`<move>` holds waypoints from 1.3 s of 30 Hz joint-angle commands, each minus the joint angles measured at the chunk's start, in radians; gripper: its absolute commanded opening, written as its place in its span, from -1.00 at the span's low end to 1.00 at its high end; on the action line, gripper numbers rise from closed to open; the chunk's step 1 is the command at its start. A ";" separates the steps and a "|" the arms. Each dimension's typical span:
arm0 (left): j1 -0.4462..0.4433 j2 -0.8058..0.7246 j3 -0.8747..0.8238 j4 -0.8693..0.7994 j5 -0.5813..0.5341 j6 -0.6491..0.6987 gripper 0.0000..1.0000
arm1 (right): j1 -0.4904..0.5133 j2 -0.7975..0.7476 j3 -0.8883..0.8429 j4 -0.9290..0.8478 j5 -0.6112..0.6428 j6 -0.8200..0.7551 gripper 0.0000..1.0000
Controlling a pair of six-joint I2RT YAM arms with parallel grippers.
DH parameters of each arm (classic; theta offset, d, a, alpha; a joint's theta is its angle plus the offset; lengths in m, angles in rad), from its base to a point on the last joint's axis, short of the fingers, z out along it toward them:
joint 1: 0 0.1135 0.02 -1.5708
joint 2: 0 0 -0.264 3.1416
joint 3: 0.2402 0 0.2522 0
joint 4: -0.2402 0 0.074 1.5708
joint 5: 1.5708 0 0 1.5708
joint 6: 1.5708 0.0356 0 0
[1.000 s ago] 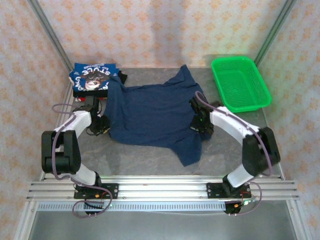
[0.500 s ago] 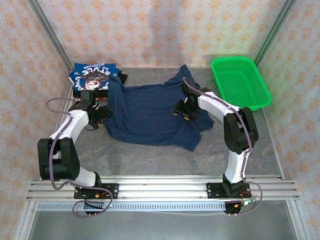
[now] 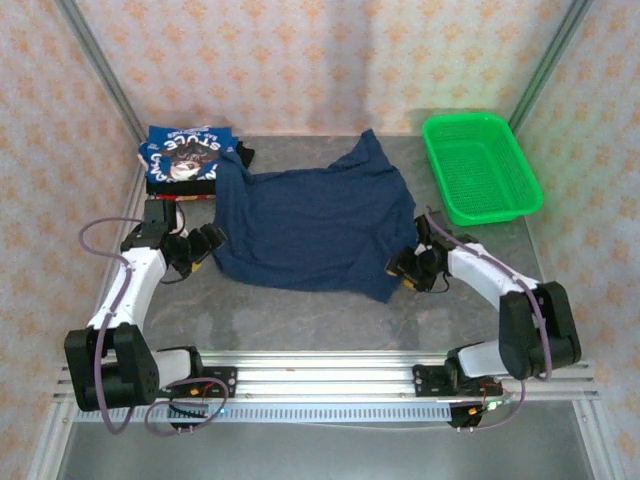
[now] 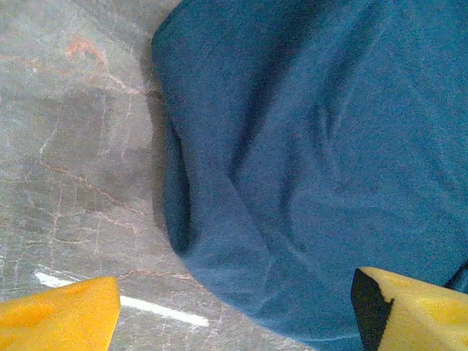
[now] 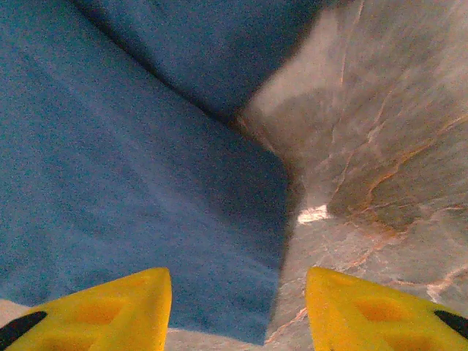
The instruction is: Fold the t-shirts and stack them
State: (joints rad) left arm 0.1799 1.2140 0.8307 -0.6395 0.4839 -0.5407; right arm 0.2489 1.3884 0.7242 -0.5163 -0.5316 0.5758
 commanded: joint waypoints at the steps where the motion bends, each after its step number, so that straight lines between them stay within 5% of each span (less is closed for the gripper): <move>1: 0.009 -0.013 -0.009 0.014 0.054 0.012 0.67 | 0.017 0.010 -0.006 0.196 -0.106 0.056 -0.05; 11: 0.044 -0.021 -0.055 -0.007 0.052 0.040 0.63 | 0.176 -0.098 -0.050 -0.037 -0.034 0.106 -0.09; 19: 0.048 -0.014 -0.078 0.011 0.056 0.042 0.61 | 0.297 0.003 -0.020 -0.099 0.073 0.140 -0.12; 28: 0.059 -0.027 -0.087 -0.010 0.050 0.071 0.61 | 0.427 0.181 0.151 -0.152 0.220 0.143 -0.99; 33: 0.066 -0.038 -0.096 -0.020 0.053 0.094 0.58 | 0.461 0.124 0.208 -0.215 0.251 0.157 -1.00; 34: 0.066 -0.044 -0.096 -0.018 0.057 0.094 0.58 | 0.461 0.101 0.214 -0.235 0.269 0.159 -0.97; 37: 0.066 -0.061 -0.103 -0.003 0.088 0.091 0.59 | 0.461 0.062 0.249 -0.312 0.344 0.119 -0.21; 39: 0.066 -0.071 -0.109 0.013 0.112 0.090 0.62 | 0.460 0.081 0.273 -0.360 0.382 0.068 0.02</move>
State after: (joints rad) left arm 0.2386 1.1717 0.7403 -0.6384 0.5514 -0.4690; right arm 0.7082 1.4784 0.9562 -0.7605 -0.2588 0.7006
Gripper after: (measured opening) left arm 0.807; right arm 0.479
